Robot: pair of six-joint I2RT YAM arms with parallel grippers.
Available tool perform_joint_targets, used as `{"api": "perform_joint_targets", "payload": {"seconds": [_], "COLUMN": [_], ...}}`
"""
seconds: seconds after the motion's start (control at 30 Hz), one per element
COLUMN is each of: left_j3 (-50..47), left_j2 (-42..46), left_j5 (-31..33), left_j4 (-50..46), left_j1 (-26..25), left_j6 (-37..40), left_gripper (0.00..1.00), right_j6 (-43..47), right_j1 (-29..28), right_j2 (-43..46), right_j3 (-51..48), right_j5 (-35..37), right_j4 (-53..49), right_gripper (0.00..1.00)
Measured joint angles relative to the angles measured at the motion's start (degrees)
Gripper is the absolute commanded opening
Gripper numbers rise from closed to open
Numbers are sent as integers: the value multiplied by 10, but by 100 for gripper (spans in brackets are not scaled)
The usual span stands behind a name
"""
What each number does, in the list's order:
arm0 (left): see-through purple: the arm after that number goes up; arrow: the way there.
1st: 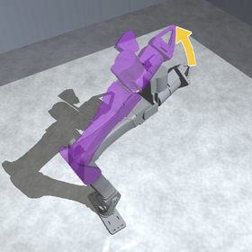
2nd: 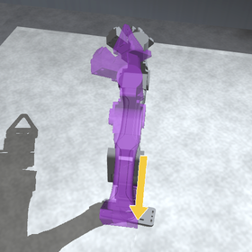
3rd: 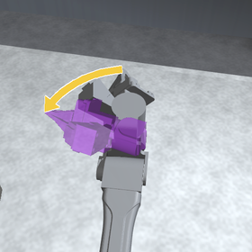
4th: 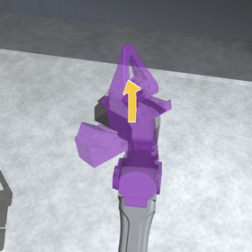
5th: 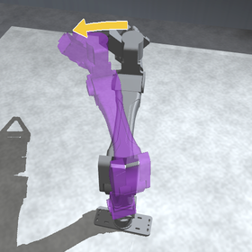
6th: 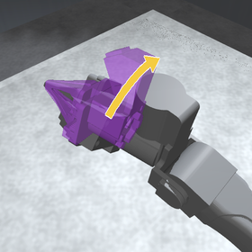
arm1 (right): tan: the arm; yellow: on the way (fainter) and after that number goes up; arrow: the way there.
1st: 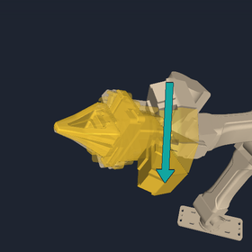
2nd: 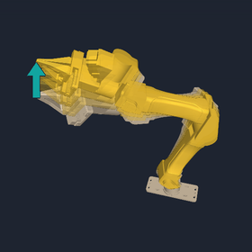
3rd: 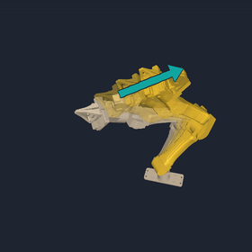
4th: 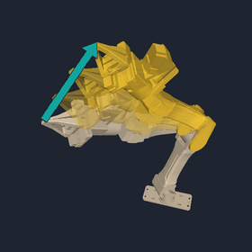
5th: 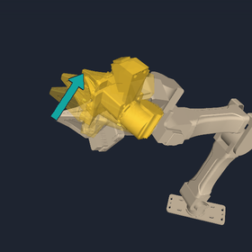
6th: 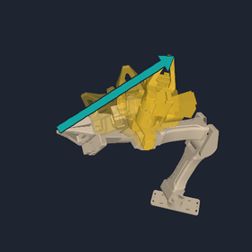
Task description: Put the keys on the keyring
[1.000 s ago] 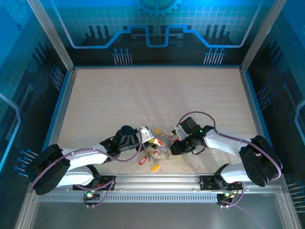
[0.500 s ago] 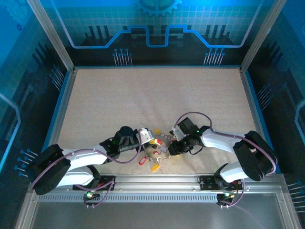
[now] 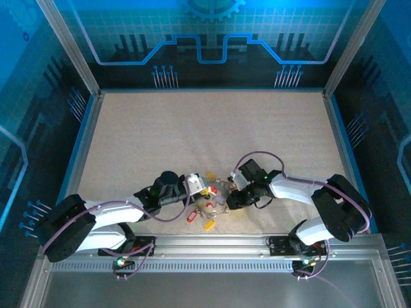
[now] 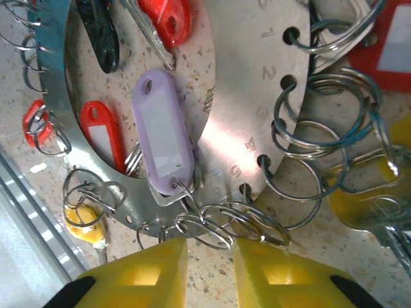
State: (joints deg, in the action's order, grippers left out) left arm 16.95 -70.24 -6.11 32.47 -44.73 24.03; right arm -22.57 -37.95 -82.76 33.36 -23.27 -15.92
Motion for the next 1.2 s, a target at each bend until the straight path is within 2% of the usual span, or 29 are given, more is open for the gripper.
{"api": "perform_joint_targets", "payload": {"seconds": [0.27, 0.53, 0.73, 0.93, 1.2], "left_j3": [-4, -31, -50, -52, -52], "left_j2": [19, 75, 99, 101, 100], "left_j5": [20, 38, 42, 44, 44], "left_j4": [0, -1, -2, -2, -2], "left_j1": [0, 0, 0, 0, 0], "left_j6": [-19, -52, -68, -76, -76], "left_gripper": [38, 38, 39, 38, 39], "right_j6": [5, -5, -5, -5, -3], "right_j1": [-65, -78, -78, -86, -89], "right_j2": [11, 27, 27, 24, 25], "right_j3": [12, 9, 7, 0, -12], "right_j5": [107, 179, 194, 194, 193], "right_j4": [-16, -2, 11, 36, 63], "right_gripper": [25, 20, 20, 25, 22]}}
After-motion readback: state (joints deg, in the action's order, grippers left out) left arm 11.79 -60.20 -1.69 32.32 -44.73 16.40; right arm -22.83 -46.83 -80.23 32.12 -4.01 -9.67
